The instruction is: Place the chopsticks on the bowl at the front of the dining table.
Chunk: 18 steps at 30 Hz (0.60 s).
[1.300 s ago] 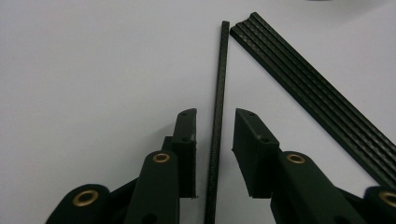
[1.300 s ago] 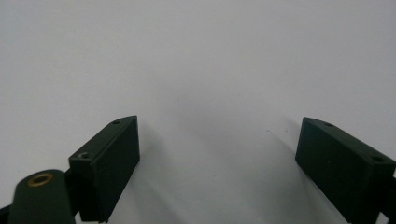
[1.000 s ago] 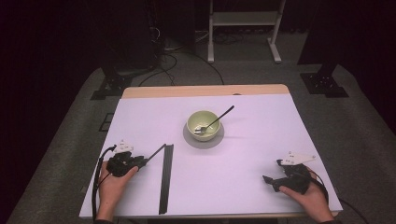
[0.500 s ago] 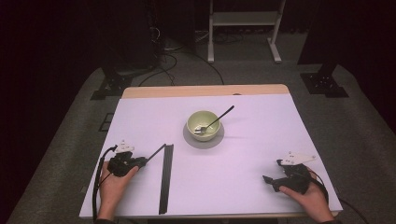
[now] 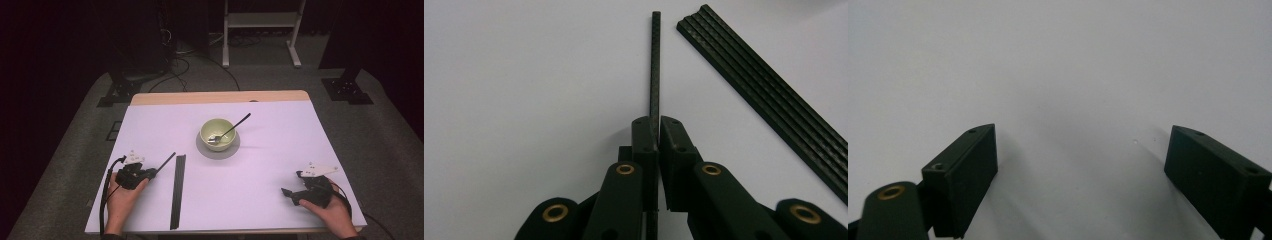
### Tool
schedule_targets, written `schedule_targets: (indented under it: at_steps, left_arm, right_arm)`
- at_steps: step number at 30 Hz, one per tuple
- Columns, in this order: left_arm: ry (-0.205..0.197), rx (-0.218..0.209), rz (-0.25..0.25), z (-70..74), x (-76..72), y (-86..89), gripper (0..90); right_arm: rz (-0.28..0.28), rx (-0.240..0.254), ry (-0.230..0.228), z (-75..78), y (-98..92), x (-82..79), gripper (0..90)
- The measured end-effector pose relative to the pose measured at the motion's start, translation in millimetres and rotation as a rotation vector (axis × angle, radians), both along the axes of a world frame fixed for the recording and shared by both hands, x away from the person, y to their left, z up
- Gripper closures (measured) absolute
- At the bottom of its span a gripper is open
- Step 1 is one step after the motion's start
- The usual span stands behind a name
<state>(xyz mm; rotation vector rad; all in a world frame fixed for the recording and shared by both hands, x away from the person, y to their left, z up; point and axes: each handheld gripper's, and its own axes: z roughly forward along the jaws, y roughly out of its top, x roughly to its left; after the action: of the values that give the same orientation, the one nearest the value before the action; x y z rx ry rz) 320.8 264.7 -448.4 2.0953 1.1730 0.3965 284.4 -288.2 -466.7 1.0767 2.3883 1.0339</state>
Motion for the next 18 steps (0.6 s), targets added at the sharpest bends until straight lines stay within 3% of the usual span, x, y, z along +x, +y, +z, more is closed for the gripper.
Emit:
schedule_targets:
  at_steps: [18]
  left_arm:
    - [0.018, -0.049, 0.043, 11.8, -2.8, 4.7, 86.4]
  right_arm:
    - [0.0, 0.0, 0.0, 0.0, 0.0, 0.0, 12.1]
